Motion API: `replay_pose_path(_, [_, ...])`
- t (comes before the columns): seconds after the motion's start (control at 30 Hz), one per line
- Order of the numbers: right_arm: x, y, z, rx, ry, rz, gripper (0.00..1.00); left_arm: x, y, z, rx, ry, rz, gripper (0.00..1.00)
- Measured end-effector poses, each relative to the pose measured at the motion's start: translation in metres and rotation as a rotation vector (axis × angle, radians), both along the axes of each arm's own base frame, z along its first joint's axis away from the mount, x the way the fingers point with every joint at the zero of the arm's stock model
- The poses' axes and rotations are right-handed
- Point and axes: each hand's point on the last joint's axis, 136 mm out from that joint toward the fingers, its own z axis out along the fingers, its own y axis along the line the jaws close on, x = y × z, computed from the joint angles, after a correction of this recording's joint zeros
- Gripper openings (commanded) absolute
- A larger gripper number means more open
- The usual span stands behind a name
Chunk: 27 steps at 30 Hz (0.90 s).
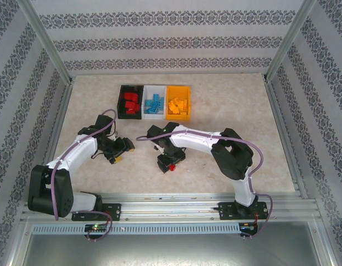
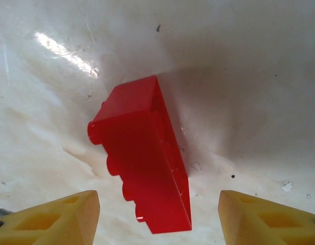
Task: Sort the legos into containers by color
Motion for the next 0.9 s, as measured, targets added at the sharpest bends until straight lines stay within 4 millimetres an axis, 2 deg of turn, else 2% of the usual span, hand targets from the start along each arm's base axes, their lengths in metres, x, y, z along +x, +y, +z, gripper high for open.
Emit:
replay_pose_path(0.1, [0.001, -0.001, -0.004, -0.012, -0.001, 0.015, 0.52, 0.0, 0.0, 0.0, 0.0, 0.001, 0.0, 0.7])
replay_pose_path(0.23, [0.002, -0.001, -0.006, -0.016, 0.0, 0.026, 0.34, 0.003, 0.0, 0.0, -0.002, -0.009, 0.006, 0.7])
replay_pose_path(0.37, [0.002, -0.001, -0.006, -0.014, -0.003, 0.024, 0.22, 0.006, -0.001, 0.001, -0.006, -0.016, 0.016, 0.7])
replay_pose_path(0.57, [0.001, 0.002, -0.005, 0.013, 0.002, 0.022, 0.18, 0.007, -0.001, 0.002, -0.008, -0.02, 0.02, 0.7])
replay_pose_path(0.67, [-0.001, 0.006, -0.001, 0.067, 0.024, -0.001, 0.17, 0.014, -0.003, 0.009, -0.02, -0.045, 0.016, 0.7])
replay_pose_path(0.77, [0.008, 0.009, 0.016, 0.183, 0.055, -0.085, 0.18, 0.026, -0.009, 0.021, -0.054, -0.096, 0.008, 0.72])
replay_pose_path(0.9, [0.046, 0.009, 0.063, 0.458, 0.083, -0.297, 0.18, 0.049, -0.025, 0.048, -0.149, -0.216, -0.018, 0.75])
